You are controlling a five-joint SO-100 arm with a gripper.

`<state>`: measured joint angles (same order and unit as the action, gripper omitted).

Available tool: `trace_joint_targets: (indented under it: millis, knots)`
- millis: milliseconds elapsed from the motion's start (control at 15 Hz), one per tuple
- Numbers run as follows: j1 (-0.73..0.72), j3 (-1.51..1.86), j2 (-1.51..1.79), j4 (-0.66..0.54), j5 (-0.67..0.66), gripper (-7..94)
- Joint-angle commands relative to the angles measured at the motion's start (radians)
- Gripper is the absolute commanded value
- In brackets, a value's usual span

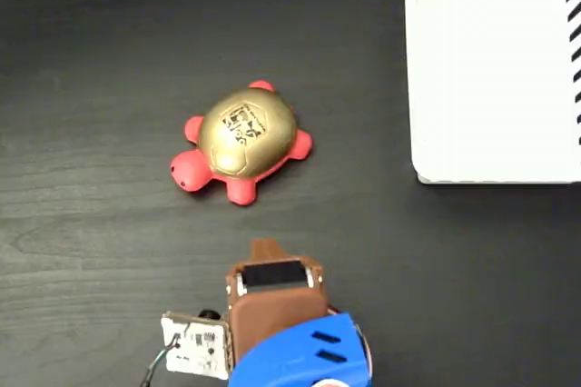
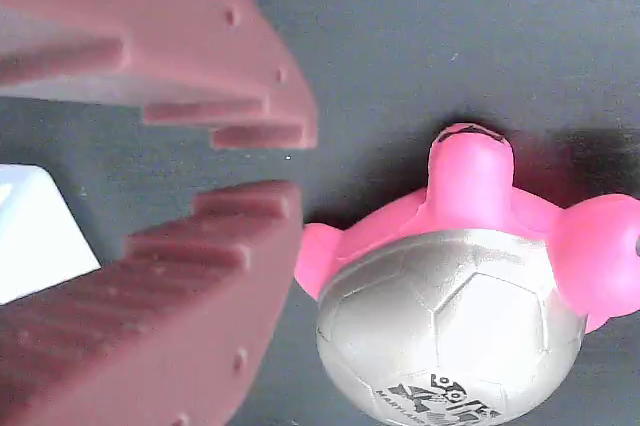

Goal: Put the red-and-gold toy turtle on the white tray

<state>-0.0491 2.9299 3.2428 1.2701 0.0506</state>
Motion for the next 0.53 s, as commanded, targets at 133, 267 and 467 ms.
trace_joint_targets:
  millis: [133,267,467]
  knots:
    - [-0.026,-0.003,0.008,0.006,-0.006,0]
    - [-0.051,-0.003,0.008,0.006,-0.028,0]
    - [-0.057,-0.003,0.009,0.006,-0.032,0]
